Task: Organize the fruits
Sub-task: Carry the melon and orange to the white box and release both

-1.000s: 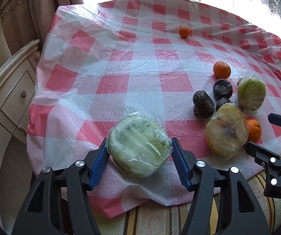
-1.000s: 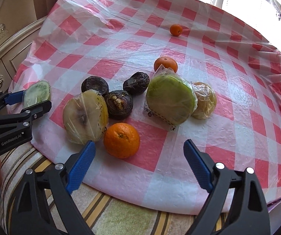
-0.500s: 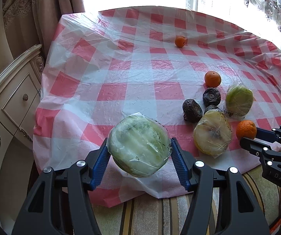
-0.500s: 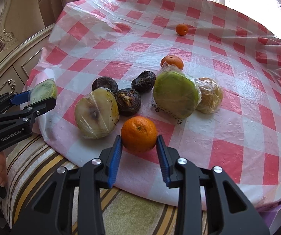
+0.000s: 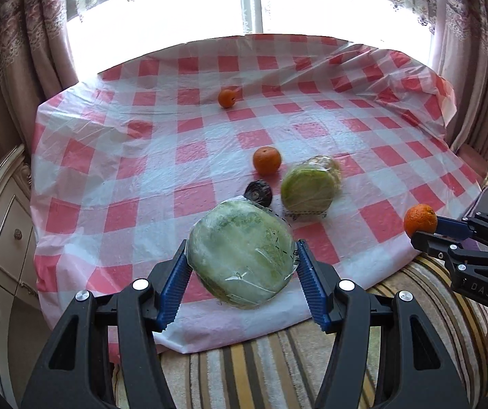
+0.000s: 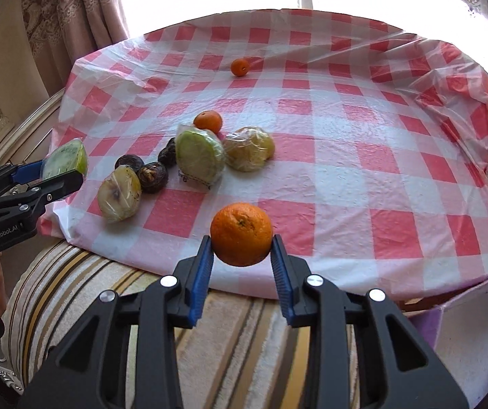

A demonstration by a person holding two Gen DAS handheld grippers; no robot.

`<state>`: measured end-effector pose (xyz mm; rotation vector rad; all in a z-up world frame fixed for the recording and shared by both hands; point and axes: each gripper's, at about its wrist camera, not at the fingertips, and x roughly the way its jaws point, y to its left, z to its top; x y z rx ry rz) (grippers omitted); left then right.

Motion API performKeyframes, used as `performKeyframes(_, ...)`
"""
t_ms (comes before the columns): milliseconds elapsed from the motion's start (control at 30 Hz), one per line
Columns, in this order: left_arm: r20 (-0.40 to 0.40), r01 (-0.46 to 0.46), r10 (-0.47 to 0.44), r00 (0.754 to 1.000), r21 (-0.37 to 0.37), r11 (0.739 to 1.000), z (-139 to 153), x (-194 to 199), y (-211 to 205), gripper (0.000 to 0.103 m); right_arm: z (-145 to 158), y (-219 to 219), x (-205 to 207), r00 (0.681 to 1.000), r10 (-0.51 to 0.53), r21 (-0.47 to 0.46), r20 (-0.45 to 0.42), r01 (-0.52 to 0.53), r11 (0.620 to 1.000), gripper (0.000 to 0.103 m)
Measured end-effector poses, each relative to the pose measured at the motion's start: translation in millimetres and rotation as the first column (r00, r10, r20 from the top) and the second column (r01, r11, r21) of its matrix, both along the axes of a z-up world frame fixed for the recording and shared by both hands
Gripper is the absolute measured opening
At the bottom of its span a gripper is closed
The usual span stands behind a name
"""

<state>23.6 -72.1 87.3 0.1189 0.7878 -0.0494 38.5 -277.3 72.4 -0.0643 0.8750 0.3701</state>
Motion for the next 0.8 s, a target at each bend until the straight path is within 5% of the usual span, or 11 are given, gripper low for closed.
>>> performKeyframes(200, -0.037, 0.233, -0.233, 0.972, -0.002, 0.972, 10, 6, -76, 0.058, 3, -77, -19, 0.989, -0.149, -0.010, 0.002, 0.149, 0.989, 0.035)
performKeyframes(367, -0.105, 0.432, -0.433, 0.895, -0.040, 0.901, 8, 9, -150, 0.058, -8, -144, -34, 0.960, -0.280, -0.040, -0.018, 0.279, 0.959, 0.035)
performKeyframes(500, -0.170, 0.594, -0.594, 0.787, -0.054, 0.803, -1, 8, -213, 0.058, -22, -192, -44, 0.924, -0.381, -0.089, -0.042, 0.377, 0.922, 0.035)
performKeyframes(667, -0.264, 0.777, -0.763, 0.590, -0.070, 0.626, -10, 8, -282, 0.058, -37, -240, -55, 0.870, -0.489, -0.149, -0.065, 0.476, 0.867, 0.035)
performKeyframes(800, -0.336, 0.828, -0.800, 0.497, -0.091, 0.553, -25, 9, -322, 0.058, -45, -269, -63, 0.826, -0.560, -0.196, -0.063, 0.540, 0.818, 0.035)
